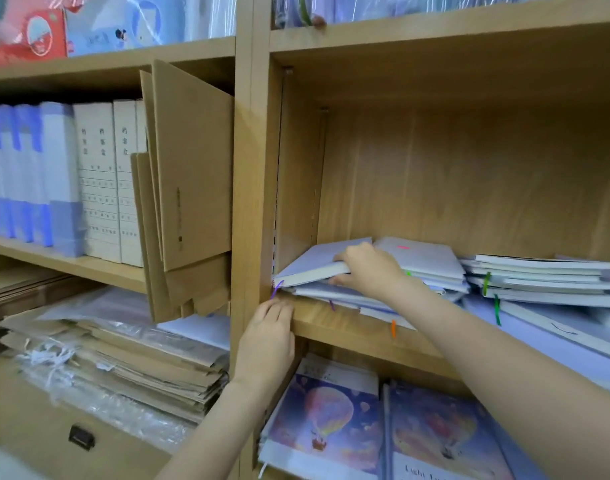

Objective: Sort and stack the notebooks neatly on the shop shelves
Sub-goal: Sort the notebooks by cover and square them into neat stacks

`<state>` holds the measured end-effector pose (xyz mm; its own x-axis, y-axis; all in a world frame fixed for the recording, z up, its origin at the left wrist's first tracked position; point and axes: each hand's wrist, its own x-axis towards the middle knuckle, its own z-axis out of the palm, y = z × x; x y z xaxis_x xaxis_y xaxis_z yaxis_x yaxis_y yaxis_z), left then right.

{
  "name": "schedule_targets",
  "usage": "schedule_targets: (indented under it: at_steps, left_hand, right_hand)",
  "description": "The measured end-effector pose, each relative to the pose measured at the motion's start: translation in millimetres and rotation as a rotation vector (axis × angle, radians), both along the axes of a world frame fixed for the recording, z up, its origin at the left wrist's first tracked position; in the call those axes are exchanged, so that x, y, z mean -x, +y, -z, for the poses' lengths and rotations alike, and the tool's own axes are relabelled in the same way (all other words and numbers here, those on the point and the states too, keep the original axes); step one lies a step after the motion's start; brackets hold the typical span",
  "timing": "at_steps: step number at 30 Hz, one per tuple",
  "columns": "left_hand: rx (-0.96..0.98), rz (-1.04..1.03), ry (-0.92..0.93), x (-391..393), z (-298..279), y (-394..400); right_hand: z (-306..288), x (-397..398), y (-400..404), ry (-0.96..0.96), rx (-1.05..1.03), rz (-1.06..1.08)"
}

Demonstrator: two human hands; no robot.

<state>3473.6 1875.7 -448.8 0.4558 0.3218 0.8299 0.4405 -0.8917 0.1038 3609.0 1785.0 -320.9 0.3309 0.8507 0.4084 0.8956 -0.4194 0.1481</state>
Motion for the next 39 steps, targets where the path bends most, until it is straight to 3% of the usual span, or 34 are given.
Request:
schedule_targets:
  at_steps: [6,11,15,17,19,21,26,28,30,31,33,36,39]
  left_hand:
    - [0.127,-0.013,0.169,10.2,-15.3,-4.9]
    - [0.186,-0.056,0.288,11.5,-30.8,-9.0]
    - [0.332,-0.088,0.358,11.3,-50.9,-14.4]
    - [0.401,-0.081,0.303,6.1,-64.2,-21.8]
    - [0.427,0.01,0.133,-3.7,-74.0,-32.1]
    - [0.361,0.167,0.011,-19.3,-80.2,-43.0]
    - [0.141,0.274,0.155,-61.3,-87.7,-64.9]
    - [0.131,0.257,0.231,-70.5,-82.7,-67.7]
    - [0.166,0.263,0.249,-73.0,-76.6,-67.0]
    - [0.181,0.273,0.223,-72.5,-74.5,-65.4]
    - [0.187,0.271,0.177,-69.9,-70.2,-62.4]
    - [0.19,0.23,0.175,-69.8,-66.5,-60.7]
    - [0.181,0.222,0.1,-73.9,-67.3,-66.6]
  right_hand:
    - [7.8,20.4,10.0,-0.275,0.022,0.024]
    - [-31.5,5.4,-5.1,-0.041,-0.467,0.038]
    - [-64.0,-5.3,-37.0,-0.029,-0.751,-0.124]
    - [-77.4,-11.4,-62.6,-0.032,-0.923,-0.227]
    - [-91.0,-20.1,-92.8,-0.08,-1.003,-0.249]
    - [-100.7,-33.1,-124.7,-0.197,-0.971,-0.185]
    - [-94.7,-69.5,-191.3,-0.265,-0.853,0.032]
    - [-78.4,-93.6,-210.6,-0.247,-0.527,0.259]
    - [-60.8,-110.9,-224.9,-0.087,-0.064,0.446]
    - [-54.6,-116.8,-228.8,0.03,0.072,0.485]
    - [-47.9,-122.3,-229.9,0.132,0.107,0.48]
    - [-44.9,-121.8,-221.5,0.016,0.085,0.519]
    - [-38.5,-118.0,-215.4,-0.056,0.011,0.426]
